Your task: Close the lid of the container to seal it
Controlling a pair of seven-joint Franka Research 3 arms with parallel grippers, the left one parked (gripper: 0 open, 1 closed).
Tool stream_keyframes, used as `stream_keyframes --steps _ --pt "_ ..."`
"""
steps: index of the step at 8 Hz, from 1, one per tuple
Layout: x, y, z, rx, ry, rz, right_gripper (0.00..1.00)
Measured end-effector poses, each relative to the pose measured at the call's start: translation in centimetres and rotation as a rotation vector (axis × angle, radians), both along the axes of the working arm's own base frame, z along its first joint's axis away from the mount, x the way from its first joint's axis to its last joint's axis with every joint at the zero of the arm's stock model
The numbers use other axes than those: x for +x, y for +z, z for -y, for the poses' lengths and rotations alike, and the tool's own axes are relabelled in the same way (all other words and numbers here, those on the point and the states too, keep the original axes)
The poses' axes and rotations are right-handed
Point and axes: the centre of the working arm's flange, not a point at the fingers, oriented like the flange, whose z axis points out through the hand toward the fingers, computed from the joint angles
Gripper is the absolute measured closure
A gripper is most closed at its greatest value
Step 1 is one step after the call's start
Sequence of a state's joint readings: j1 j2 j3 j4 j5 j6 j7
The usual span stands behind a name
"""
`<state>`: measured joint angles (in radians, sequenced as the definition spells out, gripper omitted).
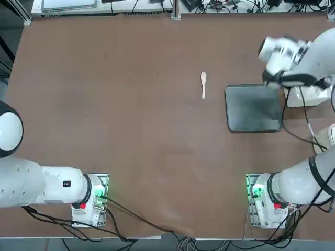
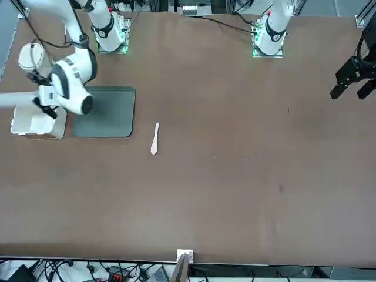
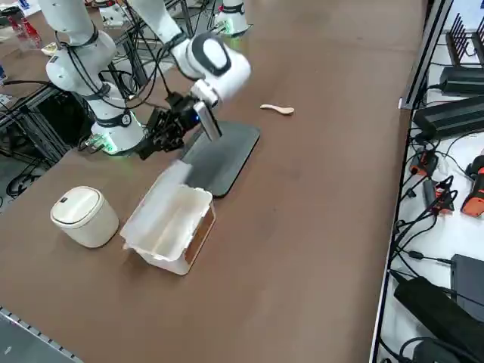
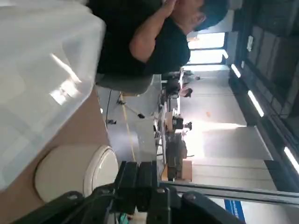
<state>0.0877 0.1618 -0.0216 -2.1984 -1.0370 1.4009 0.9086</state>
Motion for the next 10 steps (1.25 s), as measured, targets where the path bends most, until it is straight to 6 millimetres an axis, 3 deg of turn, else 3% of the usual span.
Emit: stream_keyframes --steps 2,3,7,10 --pt "4.2 7.7 0.1 0.173 -0.037 0.004 0.99" --pt "5.6 10.3 0.4 0.266 -0.05 0.032 0.99" --pt "8.0 15.9 3.9 0.68 0.003 0.111 0.99" --pt "7.2 20.7 6.7 0.979 0.21 0.18 0.99"
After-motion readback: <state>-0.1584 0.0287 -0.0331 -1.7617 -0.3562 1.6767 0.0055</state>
